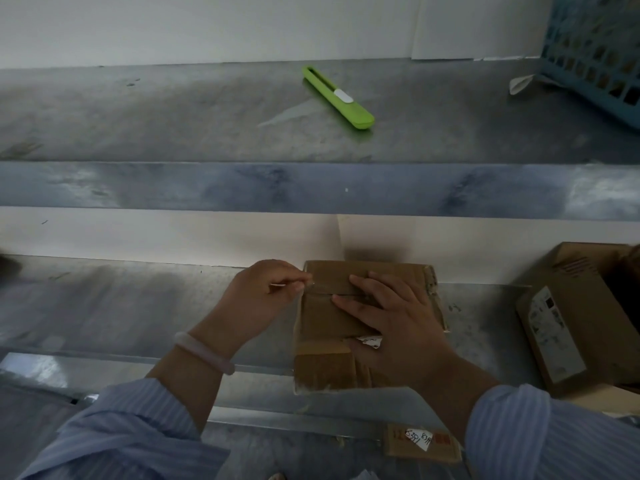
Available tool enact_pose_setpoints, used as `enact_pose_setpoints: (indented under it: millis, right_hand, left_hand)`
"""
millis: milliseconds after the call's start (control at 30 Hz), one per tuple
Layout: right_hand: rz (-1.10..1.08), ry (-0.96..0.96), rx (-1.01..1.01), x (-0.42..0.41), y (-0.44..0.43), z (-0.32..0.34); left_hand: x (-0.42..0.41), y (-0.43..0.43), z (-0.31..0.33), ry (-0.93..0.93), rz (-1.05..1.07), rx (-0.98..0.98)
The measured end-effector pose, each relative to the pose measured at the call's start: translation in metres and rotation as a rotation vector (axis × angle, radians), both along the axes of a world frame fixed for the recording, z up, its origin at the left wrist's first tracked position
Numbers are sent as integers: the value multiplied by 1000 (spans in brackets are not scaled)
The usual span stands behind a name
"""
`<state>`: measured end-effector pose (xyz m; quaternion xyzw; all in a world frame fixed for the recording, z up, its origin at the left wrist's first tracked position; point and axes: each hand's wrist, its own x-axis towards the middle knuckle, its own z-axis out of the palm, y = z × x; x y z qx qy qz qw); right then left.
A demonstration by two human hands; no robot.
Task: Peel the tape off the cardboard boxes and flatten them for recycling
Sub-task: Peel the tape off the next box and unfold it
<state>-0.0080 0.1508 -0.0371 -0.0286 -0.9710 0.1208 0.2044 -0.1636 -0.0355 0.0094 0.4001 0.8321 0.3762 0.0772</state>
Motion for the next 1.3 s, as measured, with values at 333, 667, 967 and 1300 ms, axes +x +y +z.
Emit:
enact_pose_setpoints:
  millis: [333,667,967,1300]
  right_hand:
    - [3,-9,5,0,3,2]
    - [6,17,23,2,-4,2]
    - [4,29,32,4,-6,2]
    - [11,37,32,7,-7,-2]
  left_hand:
    - [1,11,9,124,87,-92]
    - [3,19,0,561,230,54]
    - [-3,12,7,231,12,-19]
    - [1,17,-2,195,228,45]
